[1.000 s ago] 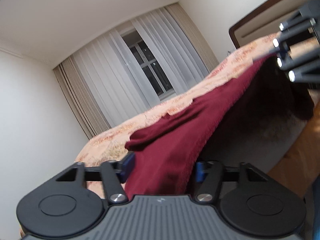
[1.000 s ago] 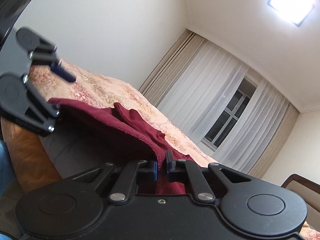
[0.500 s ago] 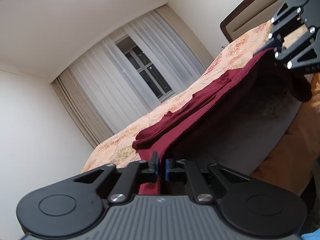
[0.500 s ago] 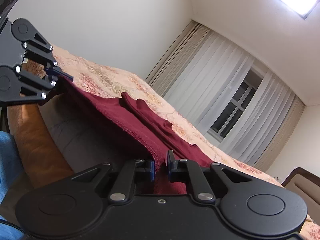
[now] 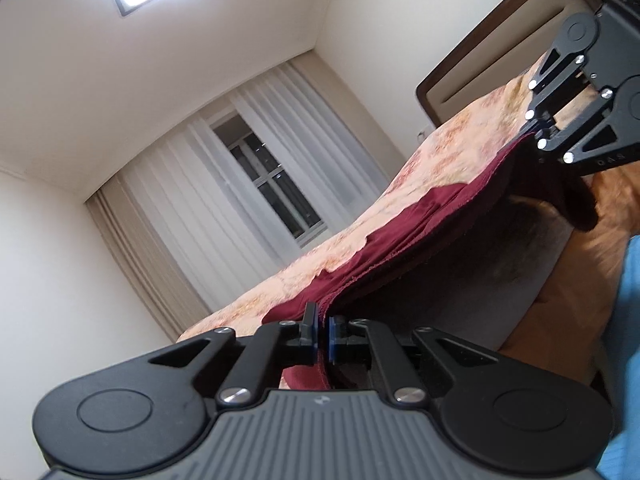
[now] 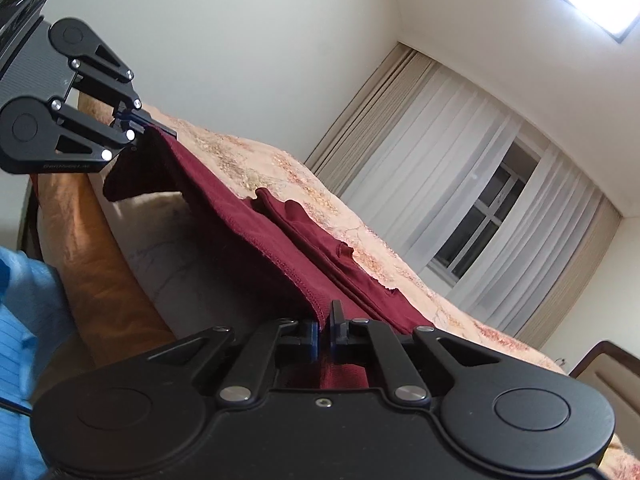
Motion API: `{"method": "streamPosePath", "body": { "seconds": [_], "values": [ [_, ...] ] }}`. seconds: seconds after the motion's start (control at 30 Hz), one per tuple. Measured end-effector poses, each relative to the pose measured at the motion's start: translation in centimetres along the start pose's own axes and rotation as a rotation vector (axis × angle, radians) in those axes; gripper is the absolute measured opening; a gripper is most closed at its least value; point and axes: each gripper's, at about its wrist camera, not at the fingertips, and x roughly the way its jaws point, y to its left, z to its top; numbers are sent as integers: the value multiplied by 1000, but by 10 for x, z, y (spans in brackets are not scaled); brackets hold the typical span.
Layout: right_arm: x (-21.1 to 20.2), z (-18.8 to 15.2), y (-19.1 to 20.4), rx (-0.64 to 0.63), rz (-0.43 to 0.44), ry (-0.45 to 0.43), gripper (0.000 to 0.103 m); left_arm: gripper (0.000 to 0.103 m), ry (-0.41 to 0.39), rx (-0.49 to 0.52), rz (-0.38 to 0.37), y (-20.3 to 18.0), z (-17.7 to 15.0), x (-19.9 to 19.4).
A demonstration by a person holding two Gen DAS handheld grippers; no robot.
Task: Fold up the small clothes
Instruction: 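Fold the held hem with both grippers over the body toward the collar, release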
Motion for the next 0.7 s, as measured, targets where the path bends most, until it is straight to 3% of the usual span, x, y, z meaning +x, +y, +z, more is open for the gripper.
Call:
{"method": "streamPosePath", "body": {
  "seconds": [0.17, 0.37, 0.6, 0.7],
  "values": [
    [-32, 13, -18, 73, 97, 12, 4, 4, -30, 0, -94, 17, 13, -33],
    [-67, 28, -43, 192, 305, 64, 4, 4, -3, -22, -241, 45, 24, -65],
    [-55, 32, -70, 343, 363, 46, 5, 4, 39, -221, -311, 76, 36, -31],
    [-38, 34, -87, 413, 378, 13, 5, 4, 47, -259, -320, 91, 45, -9]
  ]
}}
